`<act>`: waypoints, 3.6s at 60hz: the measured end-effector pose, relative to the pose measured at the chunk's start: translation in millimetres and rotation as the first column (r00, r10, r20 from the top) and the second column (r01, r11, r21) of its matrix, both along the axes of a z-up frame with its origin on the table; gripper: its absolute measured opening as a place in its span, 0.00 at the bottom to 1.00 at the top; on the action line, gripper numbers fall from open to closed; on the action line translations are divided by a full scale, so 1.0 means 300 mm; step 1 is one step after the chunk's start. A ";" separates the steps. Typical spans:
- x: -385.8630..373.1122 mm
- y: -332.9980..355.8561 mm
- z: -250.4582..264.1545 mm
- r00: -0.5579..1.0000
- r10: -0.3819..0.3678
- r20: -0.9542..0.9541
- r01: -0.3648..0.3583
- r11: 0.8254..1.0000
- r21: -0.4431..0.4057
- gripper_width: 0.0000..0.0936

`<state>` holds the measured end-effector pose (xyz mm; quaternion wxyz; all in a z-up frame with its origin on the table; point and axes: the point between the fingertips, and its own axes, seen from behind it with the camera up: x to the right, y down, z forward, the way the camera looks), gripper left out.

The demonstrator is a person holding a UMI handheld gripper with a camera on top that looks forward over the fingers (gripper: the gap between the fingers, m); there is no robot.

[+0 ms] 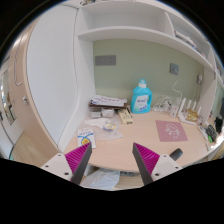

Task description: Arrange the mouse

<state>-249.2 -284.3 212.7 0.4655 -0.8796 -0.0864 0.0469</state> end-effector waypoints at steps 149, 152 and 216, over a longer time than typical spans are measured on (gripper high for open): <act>1.318 1.164 -0.634 0.974 -0.222 0.037 0.225 0.968 -0.108 0.37; 1.327 1.162 -0.692 0.974 -0.220 0.046 0.225 0.965 -0.138 0.37; 1.184 0.298 -0.112 0.956 -0.282 0.086 0.279 0.959 0.047 0.91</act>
